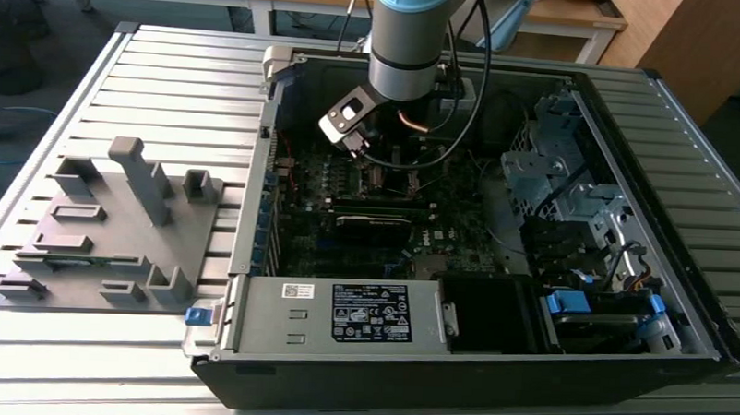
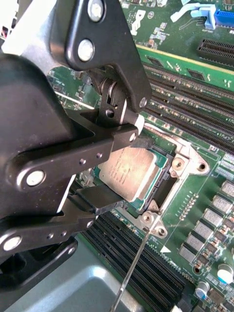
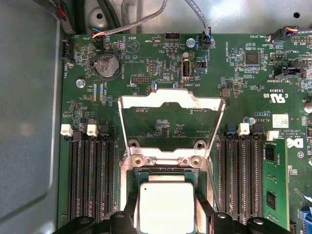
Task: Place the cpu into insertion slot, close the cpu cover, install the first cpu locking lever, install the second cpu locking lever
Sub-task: 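Place the cpu into insertion slot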
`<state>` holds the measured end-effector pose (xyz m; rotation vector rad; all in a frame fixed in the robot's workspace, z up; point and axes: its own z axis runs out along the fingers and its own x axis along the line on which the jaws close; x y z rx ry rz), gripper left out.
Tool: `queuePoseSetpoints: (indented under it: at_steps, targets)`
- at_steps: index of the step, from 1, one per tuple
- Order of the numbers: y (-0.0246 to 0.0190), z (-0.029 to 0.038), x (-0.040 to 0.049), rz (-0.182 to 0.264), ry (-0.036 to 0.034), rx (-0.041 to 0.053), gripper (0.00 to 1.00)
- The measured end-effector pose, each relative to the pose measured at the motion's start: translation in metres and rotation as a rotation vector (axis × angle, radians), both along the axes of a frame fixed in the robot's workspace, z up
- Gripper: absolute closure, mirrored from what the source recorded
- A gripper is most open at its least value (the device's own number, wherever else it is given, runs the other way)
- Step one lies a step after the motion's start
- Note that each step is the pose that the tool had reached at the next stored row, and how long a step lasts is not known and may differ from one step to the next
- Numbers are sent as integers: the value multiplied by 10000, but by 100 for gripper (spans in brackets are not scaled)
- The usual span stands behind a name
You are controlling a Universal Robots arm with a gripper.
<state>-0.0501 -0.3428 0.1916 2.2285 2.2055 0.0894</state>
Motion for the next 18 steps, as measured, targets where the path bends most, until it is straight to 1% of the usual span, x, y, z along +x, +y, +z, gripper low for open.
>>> queuePoseSetpoints:
  at_steps: [18]
  targets:
    - [0, -9, 0, 0, 0, 0, 46]
